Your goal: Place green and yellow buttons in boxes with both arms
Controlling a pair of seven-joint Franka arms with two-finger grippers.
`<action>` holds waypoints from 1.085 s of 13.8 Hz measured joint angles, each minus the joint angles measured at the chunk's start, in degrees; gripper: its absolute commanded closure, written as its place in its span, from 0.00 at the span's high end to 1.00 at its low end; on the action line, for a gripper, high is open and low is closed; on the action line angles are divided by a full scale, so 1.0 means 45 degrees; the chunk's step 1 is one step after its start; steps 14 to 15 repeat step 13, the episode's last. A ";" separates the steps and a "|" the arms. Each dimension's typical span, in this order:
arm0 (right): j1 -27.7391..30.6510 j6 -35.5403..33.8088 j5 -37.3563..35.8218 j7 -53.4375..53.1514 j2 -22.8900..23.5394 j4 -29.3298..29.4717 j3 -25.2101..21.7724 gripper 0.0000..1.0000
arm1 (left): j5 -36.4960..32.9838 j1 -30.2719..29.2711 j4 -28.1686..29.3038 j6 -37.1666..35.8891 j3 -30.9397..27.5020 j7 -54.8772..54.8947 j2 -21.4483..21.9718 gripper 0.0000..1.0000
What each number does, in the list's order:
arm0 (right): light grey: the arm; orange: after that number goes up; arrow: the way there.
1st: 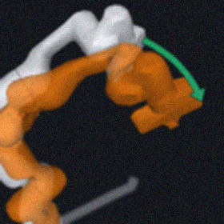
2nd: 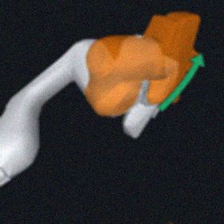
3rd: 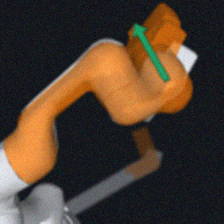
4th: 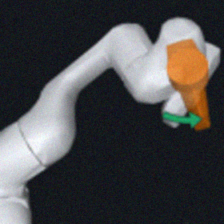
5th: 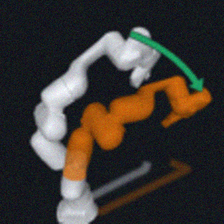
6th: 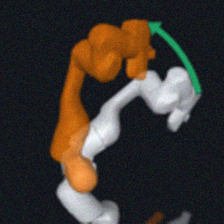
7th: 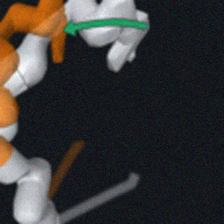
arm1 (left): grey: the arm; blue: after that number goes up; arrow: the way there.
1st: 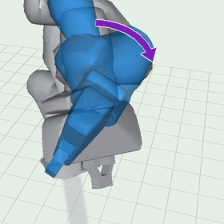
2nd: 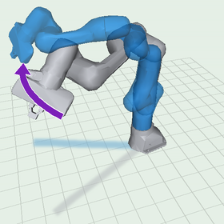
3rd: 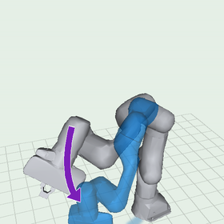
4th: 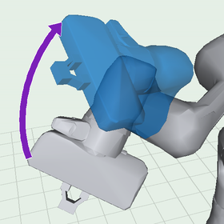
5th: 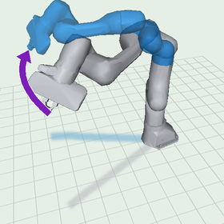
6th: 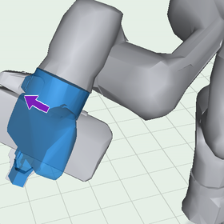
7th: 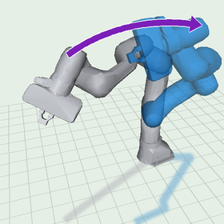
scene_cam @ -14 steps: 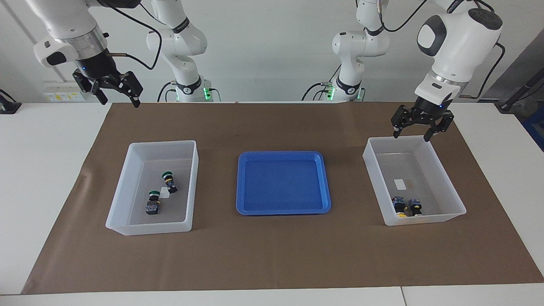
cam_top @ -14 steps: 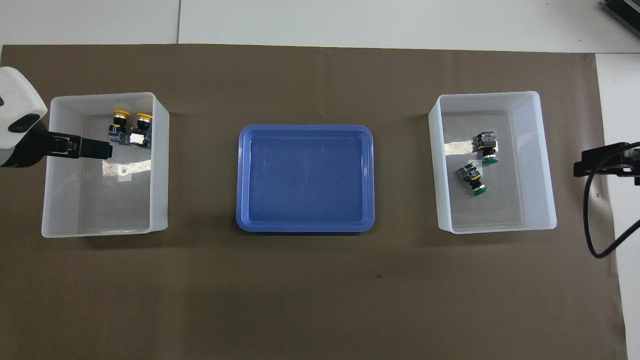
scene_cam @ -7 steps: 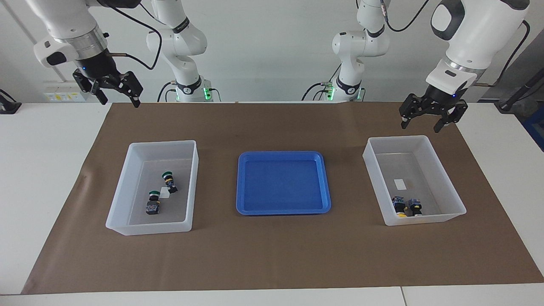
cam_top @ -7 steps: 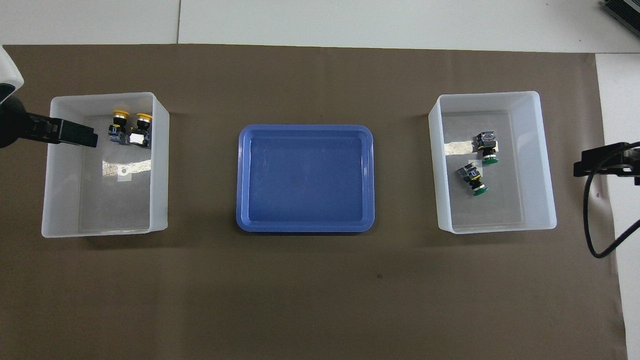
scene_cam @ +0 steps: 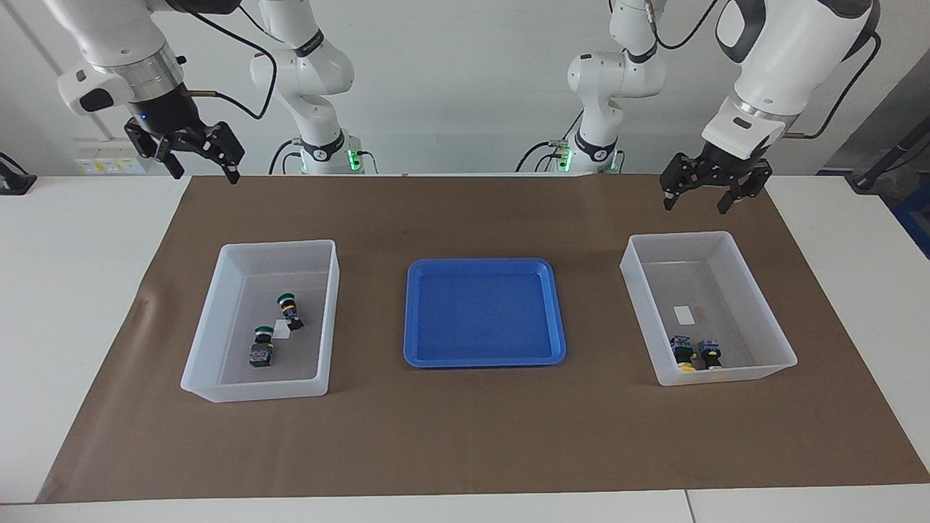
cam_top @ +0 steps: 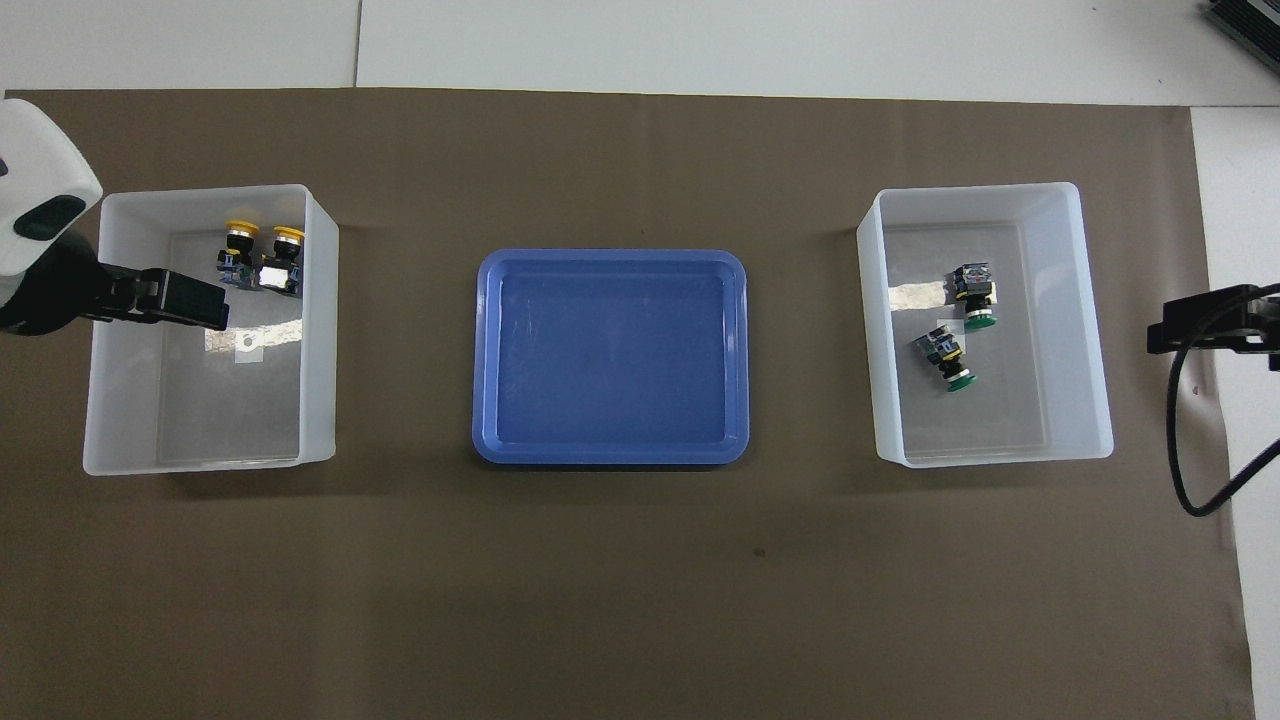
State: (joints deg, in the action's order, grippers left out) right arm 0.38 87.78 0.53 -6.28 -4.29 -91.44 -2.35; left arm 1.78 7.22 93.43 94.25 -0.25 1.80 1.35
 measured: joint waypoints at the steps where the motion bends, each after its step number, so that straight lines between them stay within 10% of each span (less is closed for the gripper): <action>1: 0.0000 0.0000 0.0000 0.0000 0.0000 0.0000 0.0000 1.00 | -0.0003 -0.0013 0.0066 0.0007 -0.0030 0.0250 0.0060 1.00; 15: 0.0000 0.0000 0.0000 0.0000 0.0000 0.0000 0.0000 1.00 | -0.0066 -0.0041 0.0835 -0.0018 -0.0195 0.0615 0.0419 1.00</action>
